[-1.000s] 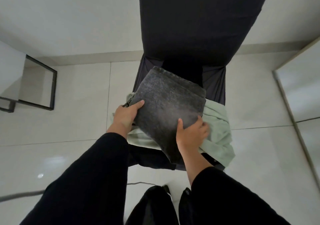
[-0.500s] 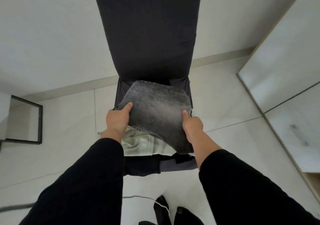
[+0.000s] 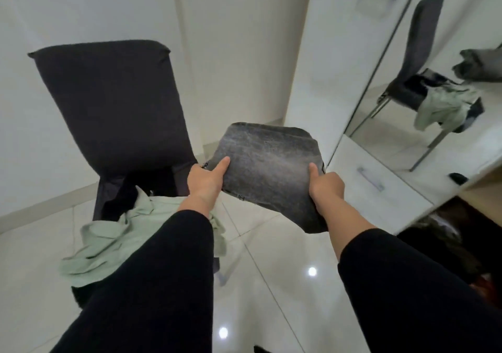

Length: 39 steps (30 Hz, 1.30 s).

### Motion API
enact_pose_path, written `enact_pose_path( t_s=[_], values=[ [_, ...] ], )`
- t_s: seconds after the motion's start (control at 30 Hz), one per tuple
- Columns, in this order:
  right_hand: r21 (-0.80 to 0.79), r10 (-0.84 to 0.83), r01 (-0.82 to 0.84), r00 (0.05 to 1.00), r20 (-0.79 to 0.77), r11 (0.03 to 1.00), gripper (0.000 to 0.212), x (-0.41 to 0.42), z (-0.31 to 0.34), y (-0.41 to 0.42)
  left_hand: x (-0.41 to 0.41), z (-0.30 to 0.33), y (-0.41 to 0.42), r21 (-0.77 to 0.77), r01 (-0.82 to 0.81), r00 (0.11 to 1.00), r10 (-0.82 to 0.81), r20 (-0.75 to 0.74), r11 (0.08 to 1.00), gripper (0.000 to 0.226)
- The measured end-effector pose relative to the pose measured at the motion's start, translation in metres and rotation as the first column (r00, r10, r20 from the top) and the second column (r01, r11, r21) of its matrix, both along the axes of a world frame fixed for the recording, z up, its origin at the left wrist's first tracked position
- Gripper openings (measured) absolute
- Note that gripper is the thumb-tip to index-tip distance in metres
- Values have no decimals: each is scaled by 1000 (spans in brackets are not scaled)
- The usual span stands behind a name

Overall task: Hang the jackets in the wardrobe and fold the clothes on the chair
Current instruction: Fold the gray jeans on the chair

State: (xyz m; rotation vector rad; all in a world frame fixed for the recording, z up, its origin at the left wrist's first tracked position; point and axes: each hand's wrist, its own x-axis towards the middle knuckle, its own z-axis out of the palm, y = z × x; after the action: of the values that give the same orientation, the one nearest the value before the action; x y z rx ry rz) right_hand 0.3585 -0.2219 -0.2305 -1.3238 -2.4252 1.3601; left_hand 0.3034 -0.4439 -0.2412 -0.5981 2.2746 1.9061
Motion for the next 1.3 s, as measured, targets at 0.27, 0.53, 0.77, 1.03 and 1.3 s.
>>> enact_pose_path(
  t_s=[0.27,0.53,0.77,1.03,1.3],
  values=[
    [49,-213,217,974,-78,975,61,116,66,161,61,59,177,81,270,962,-265,-67,959,78],
    [146,-428,428,903,-36,892,66,209,114,267,106,103,319,31,519,848,-509,-148,854,57],
    [164,-603,598,798,-24,785,64,269,122,339,134,105,421,-18,699,700,-689,-187,715,48],
    [179,-734,719,678,27,671,69,275,94,416,116,80,528,-99,843,509,-844,-172,529,47],
    [194,-788,767,611,70,612,66,249,45,485,84,40,616,-240,889,371,-920,-125,391,34]
  ],
)
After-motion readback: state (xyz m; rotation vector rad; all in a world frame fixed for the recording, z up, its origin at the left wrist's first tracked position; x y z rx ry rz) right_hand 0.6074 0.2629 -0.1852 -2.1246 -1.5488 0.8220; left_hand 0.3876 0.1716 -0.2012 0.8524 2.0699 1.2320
